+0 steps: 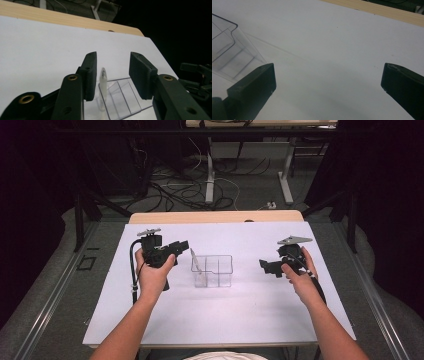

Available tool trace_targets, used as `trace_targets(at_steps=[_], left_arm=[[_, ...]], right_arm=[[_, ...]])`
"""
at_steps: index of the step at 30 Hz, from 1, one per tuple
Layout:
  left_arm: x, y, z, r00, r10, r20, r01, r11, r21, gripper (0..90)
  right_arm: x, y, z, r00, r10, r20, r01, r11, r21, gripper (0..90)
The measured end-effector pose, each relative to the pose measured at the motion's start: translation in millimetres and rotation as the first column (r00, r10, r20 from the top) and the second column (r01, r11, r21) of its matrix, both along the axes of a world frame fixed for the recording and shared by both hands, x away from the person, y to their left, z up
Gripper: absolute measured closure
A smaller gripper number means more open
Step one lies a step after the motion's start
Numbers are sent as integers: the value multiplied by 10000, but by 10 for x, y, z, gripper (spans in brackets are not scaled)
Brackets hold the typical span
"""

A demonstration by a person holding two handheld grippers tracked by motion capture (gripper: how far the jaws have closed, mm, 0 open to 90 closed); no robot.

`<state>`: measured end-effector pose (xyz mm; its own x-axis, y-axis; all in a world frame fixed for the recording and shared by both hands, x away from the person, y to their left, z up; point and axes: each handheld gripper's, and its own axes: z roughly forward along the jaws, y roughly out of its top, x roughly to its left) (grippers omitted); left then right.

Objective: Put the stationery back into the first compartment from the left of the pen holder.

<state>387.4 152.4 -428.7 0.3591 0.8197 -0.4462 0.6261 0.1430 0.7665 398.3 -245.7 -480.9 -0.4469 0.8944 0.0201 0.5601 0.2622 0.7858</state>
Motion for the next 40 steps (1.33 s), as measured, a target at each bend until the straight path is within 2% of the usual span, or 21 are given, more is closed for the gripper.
trace_targets(at_steps=[2, 6, 8, 9, 11, 14, 20, 25, 28, 30, 32, 36, 40], left_arm=[[9, 26, 1, 9993, 76, 376, -86, 9997, 249, 510], [31, 93, -7, 9969, 301, 726, -343, 9977, 579, 413], [42, 136, -20, 9953, 355, 905, -435, 9951, 884, 365], [44, 147, -28, 9945, 454, 939, -534, 9950, 843, 350], [54, 198, -38, 9924, 458, 1139, -595, 9910, 1201, 302], [64, 247, -59, 9898, 385, 1373, -580, 9883, 1409, 236], [82, 363, -122, 9832, 318, 1799, -716, 9730, 2194, 162], [84, 469, -185, 9790, 277, 2019, -833, 9585, 2727, 160], [91, 546, -241, 9742, 341, 2231, -1029, 9469, 3047, 160], [94, 610, -285, 9771, 424, 2086, -1103, 9389, 3260, 160], [95, 665, -334, 9807, 480, 1894, -1096, 9377, 3297, 161], [81, 763, -424, 9869, 585, 1506, -1029, 9464, 3060, 167], [53, 827, -452, 9873, 625, 1461, -1037, 9499, 2947, 161]], right_arm=[[-2, 2, 1, 10000, -7, 12, 7, 10000, -20, 0], [-3, -1, 0, 10000, 7, 25, -7, 10000, -37, 0], [-2, -3, -2, 10000, 8, 29, -8, 10000, -52, 0], [-4, -4, -1, 10000, 7, 12, -7, 10000, -97, 0], [-5, 3, -3, 10000, 9, -22, -9, 10000, -59, 0], [-3, 5, -6, 10000, 73, 24, -72, 9999, -107, 0], [-4, 9, -12, 9999, 119, 11, -119, 9998, -163, 0], [-3, 8, -19, 9999, 124, -17, -124, 9998, -154, 0], [-3, 9, -25, 9999, 108, -58, -109, 9998, -179, 0], [-2, 7, -25, 9999, 116, -44, -117, 9997, -223, 0], [2, 5, -27, 9999, 140, -16, -140, 9997, -192, 0], [3, -4, -32, 10000, 83, -54, -84, 9998, -173, 0], [13, -18, -44, 10000, 55, -52, -56, 9998, -199, 0]])
